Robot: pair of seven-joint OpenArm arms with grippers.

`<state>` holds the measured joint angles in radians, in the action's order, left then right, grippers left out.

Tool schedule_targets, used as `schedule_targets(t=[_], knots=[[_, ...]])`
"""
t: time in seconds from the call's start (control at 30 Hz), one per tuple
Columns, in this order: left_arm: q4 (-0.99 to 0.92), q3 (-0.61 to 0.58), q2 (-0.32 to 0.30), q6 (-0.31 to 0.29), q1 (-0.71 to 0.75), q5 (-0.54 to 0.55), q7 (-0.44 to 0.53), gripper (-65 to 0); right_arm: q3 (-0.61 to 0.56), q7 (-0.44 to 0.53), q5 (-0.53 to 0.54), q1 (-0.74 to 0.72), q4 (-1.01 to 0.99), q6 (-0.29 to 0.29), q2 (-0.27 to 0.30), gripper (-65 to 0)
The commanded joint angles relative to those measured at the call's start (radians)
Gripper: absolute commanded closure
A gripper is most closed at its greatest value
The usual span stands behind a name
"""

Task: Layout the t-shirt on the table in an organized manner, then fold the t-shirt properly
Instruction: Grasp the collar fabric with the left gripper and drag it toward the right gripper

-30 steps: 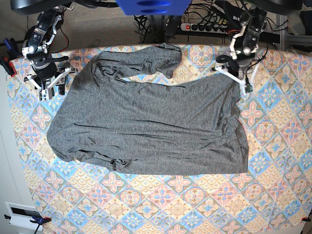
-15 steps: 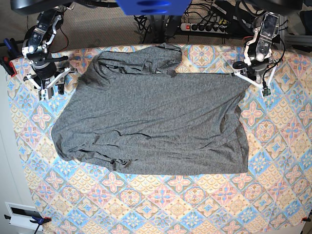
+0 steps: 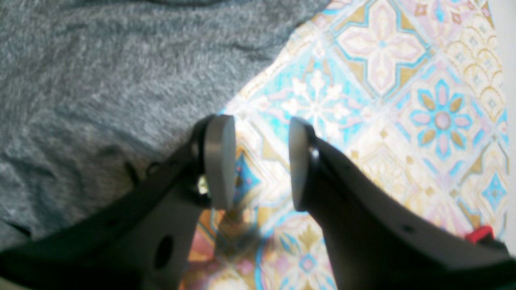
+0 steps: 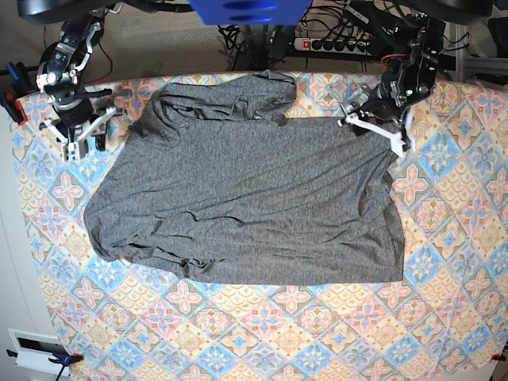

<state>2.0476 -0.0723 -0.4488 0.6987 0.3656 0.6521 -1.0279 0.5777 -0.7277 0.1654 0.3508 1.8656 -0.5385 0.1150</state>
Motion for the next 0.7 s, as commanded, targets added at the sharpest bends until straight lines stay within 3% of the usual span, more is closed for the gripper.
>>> schedule_targets(t=[0.0,0.1,0.2,0.3,0.43,0.67], knots=[[0.009,-0.021,-0.009,-0.001,-0.02,0.087,0.007,-37.1,0.005,0.018,0.01,0.008,0.019,0.001,0.01,-20.4],[-0.029,-0.136,-0.008,-0.001,-0.106,0.305,-0.006,-37.1,0.005,0.016,0.009,0.009,0.019,0.001,0.01,-20.4],[-0.041,-0.222,0.032,-0.001,-0.17,0.346,-0.015,-37.1,0.005,0.015,0.009,0.009,0.019,0.001,0.01,-20.4],[-0.043,-0.275,0.098,-0.001,-0.221,0.317,-0.075,-37.1,0.005,0.015,0.009,0.011,0.019,0.001,0.01,-20.4],[-0.043,-0.278,0.19,-0.001,-0.238,0.252,-0.223,-37.1,0.005,0.015,0.009,0.023,0.019,0.001,0.01,-20.4],[-0.043,-0.284,0.195,-0.001,-0.231,0.076,-0.26,-37.1,0.005,0.015,0.009,0.023,0.019,0.001,0.01,-20.4]])
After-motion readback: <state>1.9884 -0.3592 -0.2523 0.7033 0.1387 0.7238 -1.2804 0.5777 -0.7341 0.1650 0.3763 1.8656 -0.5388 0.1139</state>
